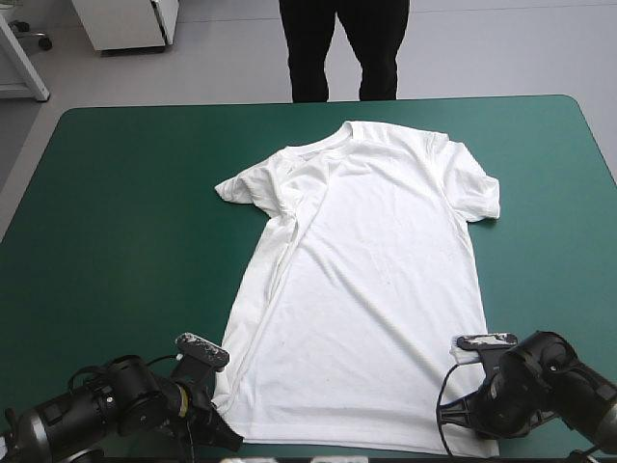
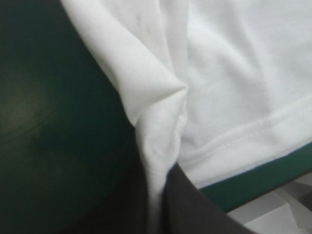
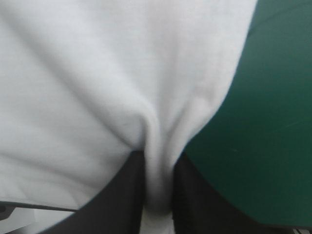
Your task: Fold the cloth
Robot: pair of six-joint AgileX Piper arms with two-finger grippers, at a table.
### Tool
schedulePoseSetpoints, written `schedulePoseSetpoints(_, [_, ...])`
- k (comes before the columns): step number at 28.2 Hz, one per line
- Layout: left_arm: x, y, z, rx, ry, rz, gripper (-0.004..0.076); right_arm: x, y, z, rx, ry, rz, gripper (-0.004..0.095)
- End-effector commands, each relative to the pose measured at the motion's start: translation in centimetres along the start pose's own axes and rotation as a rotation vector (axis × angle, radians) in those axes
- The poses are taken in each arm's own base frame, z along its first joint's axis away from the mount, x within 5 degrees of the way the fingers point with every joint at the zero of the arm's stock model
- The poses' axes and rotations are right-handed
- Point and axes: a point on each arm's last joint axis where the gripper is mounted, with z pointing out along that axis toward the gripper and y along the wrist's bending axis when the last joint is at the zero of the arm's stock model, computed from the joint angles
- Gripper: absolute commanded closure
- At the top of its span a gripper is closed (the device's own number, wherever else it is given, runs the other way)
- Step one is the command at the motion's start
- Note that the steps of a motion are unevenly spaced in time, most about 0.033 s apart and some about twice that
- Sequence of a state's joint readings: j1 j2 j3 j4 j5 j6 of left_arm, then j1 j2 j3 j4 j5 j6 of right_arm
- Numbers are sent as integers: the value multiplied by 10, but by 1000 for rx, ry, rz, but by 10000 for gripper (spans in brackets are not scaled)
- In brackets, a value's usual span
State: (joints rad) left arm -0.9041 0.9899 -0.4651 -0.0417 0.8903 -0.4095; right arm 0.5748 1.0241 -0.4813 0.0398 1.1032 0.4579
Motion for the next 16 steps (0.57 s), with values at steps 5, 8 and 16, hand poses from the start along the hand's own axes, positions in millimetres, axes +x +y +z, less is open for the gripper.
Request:
schedulePoseSetpoints(5, [-14,-3,-16,-17,-78,40,733,-6,3,6,-6,-14,-28,925])
schedulePoseSetpoints(8, [-26,-4,-30,-51,-141,66,733,-15,4,-13,-10,-116,-30,925])
schedulePoseSetpoints(16, [-77,-11,-120,-137,-479,146,733,-39,4,-126,0,-491,-43,925])
